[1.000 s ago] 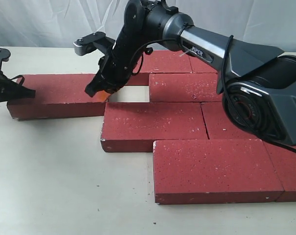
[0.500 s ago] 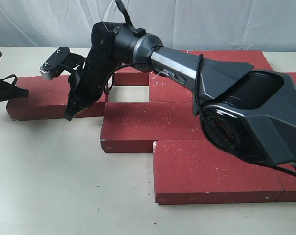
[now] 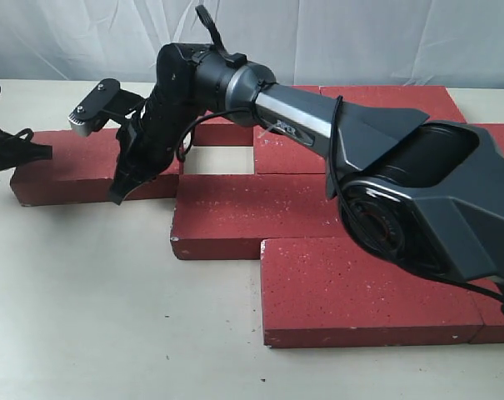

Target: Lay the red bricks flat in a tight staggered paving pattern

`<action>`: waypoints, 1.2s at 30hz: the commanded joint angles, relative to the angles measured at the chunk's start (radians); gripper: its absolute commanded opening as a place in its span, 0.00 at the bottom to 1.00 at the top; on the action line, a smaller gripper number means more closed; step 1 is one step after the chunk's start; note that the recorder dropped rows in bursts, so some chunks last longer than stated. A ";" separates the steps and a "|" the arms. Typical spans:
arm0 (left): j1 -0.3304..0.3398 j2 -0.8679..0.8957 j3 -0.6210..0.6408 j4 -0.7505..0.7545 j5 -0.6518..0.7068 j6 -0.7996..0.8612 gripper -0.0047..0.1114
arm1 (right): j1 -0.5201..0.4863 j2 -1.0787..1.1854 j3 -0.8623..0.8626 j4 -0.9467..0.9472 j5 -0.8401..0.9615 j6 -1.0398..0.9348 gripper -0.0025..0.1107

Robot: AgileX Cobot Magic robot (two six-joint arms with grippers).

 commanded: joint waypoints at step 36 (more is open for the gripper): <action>0.061 -0.008 -0.011 0.570 -0.095 -0.593 0.04 | 0.002 -0.050 -0.004 -0.004 0.114 -0.037 0.01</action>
